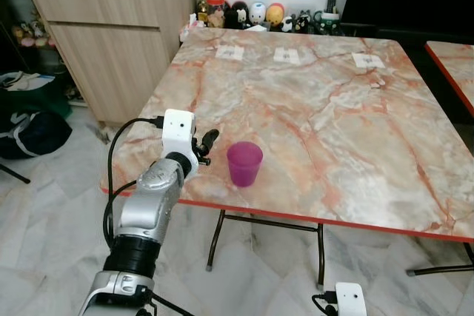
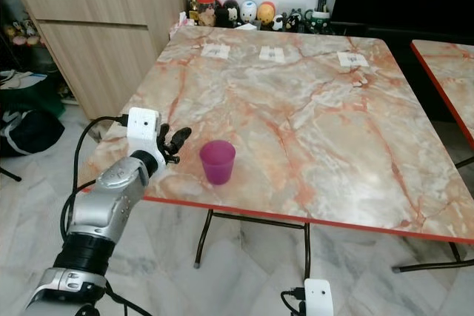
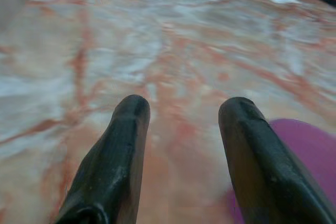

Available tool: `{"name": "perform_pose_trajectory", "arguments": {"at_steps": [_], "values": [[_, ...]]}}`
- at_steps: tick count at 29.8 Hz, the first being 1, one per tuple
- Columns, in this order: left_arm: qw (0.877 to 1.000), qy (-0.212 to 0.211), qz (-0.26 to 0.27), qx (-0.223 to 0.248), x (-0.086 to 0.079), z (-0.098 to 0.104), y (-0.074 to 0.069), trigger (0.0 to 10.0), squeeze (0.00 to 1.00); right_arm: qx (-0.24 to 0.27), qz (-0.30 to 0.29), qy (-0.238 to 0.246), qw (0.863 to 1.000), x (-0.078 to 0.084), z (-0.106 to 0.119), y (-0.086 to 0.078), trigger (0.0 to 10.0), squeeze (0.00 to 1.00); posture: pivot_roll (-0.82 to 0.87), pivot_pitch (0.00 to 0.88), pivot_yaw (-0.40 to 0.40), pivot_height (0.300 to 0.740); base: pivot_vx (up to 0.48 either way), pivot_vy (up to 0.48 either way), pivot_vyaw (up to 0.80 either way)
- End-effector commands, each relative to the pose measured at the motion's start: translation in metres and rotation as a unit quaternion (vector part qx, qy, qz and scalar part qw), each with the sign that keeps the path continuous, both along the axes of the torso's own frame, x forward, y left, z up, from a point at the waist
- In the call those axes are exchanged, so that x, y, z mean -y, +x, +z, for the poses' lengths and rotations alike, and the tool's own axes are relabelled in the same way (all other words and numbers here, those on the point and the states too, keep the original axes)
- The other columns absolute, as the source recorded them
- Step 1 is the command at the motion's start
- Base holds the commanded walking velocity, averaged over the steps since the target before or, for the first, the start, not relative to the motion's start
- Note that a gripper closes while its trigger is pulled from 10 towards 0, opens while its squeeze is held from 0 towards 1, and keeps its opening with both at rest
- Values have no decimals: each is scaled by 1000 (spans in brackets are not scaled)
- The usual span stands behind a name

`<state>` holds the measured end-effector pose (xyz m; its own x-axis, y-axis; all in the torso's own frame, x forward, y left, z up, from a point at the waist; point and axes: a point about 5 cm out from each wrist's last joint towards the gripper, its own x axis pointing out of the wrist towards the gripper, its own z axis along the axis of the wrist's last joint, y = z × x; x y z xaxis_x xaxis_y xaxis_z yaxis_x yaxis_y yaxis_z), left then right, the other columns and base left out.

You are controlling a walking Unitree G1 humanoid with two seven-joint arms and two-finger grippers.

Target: Setting the table

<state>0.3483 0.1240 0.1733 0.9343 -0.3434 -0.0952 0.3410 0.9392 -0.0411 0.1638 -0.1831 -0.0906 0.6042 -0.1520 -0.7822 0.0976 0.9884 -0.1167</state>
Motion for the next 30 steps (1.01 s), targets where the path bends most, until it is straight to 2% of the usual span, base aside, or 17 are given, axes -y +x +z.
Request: {"name": "perform_pose_trajectory", "arguments": {"at_steps": [1, 5, 7, 9, 13, 17, 30], "values": [[999, 14, -52, -5, 8, 9, -5, 10000, 0, 4, -7, -1, 1000, 1, 0, 0, 10000, 0, 100, 0, -26, 740, 0, 0, 0], [994, 27, -101, -40, 15, 10, -13, 10000, 0, 4, -8, -2, 1000, 0, 1, 1, 10000, 0, 109, 0, -25, 740, 0, 0, 0], [993, 27, -107, -51, 16, 10, -14, 10000, 0, 5, -9, -2, 1000, 0, 1, 1, 10000, 0, 109, 0, -23, 740, 0, 0, 0], [993, 38, -96, -57, 17, 9, -13, 10000, 0, 7, -9, -2, 1000, -1, 1, 2, 10000, 0, 109, 0, -23, 740, 0, 0, 0], [995, 48, -26, -84, 12, 3, -1, 10000, 0, 12, -7, -1, 1000, -3, 2, 4, 10000, 0, 106, 0, -23, 740, 0, 0, 0], [994, 46, 0, -99, 10, 0, 3, 10000, 0, 12, -11, -1, 1000, -4, 2, 3, 10000, 0, 96, 0, -20, 740, 0, 0, 0], [993, 40, -5, -109, 16, 0, 4, 10000, 0, -1, -11, -6, 1000, 5, -1, -5, 10000, 0, 97, 1, -24, 740, 0, 0, 0]]}}
